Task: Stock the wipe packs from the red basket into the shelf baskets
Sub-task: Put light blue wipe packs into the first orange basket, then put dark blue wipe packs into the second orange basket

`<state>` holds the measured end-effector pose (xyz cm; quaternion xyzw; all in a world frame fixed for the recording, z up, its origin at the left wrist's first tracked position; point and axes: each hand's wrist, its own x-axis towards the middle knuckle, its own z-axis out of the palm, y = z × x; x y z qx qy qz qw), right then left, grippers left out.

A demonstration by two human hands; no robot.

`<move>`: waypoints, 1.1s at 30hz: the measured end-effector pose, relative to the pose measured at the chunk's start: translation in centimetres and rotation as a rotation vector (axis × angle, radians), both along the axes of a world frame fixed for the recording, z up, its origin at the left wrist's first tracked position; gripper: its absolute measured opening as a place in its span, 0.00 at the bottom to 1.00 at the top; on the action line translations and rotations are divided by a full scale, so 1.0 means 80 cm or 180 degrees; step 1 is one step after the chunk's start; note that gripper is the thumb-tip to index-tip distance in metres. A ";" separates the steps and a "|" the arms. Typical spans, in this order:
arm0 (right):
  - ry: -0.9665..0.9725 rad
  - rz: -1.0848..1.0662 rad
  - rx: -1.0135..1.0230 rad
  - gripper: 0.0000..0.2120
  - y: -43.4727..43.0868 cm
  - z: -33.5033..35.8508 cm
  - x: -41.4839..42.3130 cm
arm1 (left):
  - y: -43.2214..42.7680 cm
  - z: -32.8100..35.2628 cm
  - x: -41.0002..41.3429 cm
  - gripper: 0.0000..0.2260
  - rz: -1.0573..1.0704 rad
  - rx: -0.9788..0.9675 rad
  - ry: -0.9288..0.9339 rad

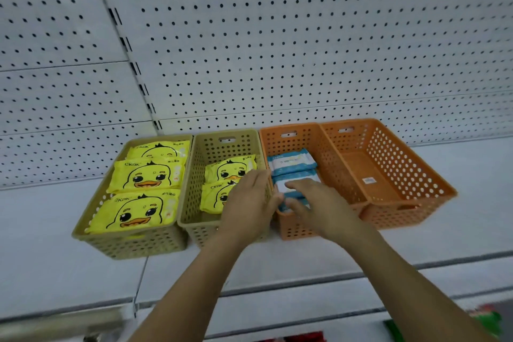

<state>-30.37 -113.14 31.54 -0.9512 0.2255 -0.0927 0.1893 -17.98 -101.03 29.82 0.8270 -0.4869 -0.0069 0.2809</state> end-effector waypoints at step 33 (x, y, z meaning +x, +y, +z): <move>0.0280 0.0794 0.1372 0.12 0.613 -0.168 -0.102 | 0.713 -0.148 -0.187 0.19 0.1683 0.0431 0.1360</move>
